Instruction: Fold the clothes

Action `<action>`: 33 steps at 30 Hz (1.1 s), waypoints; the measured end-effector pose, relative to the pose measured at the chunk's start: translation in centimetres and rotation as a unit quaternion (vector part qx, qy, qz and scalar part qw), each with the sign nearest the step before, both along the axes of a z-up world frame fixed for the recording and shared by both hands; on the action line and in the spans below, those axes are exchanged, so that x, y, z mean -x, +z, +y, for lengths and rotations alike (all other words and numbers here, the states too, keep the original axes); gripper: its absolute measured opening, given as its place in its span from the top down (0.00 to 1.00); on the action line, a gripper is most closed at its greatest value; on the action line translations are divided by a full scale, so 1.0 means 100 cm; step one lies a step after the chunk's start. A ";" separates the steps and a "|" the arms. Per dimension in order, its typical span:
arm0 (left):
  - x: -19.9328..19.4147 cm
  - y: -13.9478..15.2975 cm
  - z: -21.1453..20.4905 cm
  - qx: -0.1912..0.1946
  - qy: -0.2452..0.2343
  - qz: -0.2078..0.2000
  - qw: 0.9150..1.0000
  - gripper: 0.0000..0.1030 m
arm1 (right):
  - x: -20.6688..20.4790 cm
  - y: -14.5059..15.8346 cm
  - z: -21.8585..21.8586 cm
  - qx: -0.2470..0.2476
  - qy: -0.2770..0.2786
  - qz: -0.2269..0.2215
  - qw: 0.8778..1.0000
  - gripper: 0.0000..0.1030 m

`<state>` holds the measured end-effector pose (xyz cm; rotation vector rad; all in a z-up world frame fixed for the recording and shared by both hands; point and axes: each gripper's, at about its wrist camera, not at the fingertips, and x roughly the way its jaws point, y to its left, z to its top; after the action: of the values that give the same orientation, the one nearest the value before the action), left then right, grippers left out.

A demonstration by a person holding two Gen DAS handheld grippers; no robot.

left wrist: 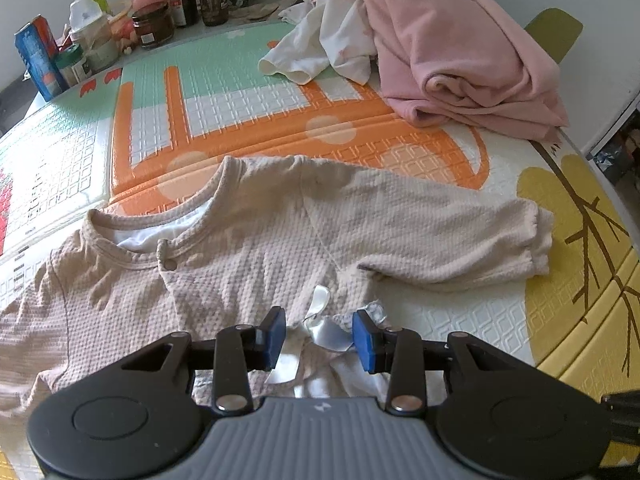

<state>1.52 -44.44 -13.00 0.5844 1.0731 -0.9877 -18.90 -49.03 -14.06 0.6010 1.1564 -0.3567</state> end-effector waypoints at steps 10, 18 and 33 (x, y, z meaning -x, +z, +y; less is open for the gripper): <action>-0.005 -0.009 -0.009 -0.011 0.019 0.006 1.000 0.62 | 0.009 0.001 0.016 0.023 0.020 0.001 1.000 0.89; -0.009 -0.013 -0.012 -0.017 0.024 0.006 1.000 0.61 | 0.014 0.003 0.021 0.019 0.015 0.005 1.000 0.92; -0.008 -0.019 -0.018 -0.022 0.018 -0.006 1.000 0.58 | 0.028 0.004 0.038 0.010 0.018 0.026 0.999 0.94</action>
<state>2.29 -46.20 -14.87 0.6036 1.0929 -0.9310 -21.73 -45.22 -13.63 0.5565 1.2101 -0.3547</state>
